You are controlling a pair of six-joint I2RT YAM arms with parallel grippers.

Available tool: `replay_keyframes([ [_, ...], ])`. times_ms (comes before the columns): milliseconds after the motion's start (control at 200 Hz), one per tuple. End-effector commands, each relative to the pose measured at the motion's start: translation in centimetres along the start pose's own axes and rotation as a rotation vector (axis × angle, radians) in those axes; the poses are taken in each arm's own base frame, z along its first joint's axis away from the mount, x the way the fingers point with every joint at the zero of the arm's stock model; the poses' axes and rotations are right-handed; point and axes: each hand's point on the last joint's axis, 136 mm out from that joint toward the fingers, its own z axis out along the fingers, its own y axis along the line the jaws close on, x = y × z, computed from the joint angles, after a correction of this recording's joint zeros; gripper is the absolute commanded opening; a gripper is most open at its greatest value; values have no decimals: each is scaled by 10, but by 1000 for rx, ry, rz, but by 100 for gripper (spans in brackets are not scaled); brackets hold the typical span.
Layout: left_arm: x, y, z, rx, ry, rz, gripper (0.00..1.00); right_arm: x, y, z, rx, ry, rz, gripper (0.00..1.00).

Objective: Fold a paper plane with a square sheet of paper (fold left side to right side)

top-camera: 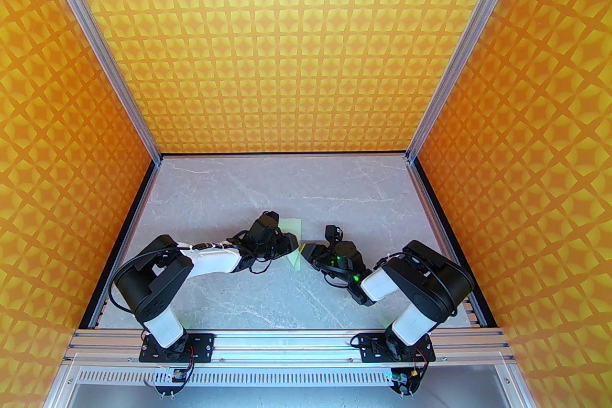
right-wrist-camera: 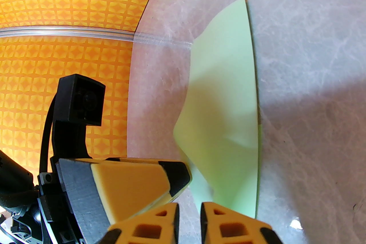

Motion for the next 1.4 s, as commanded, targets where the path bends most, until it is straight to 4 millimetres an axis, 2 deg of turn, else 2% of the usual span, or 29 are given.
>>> replay_keyframes([
  [0,-9,-4,1,-2,-22,-11,40,-3,5,3,-21,-7,10,19],
  [235,-10,-4,2,-2,-23,-12,40,-3,-4,3,4,-16,25,19],
  [870,-10,-5,2,4,-19,-11,41,-4,5,14,-25,1,15,17],
  [1015,-10,-6,1,9,-21,-10,41,-5,4,16,-17,3,8,14],
  [1185,-10,-7,-1,10,-21,-7,41,-5,2,18,3,11,0,0],
  [1395,-12,-11,-15,16,-31,16,41,-5,0,20,45,53,-36,0],
])
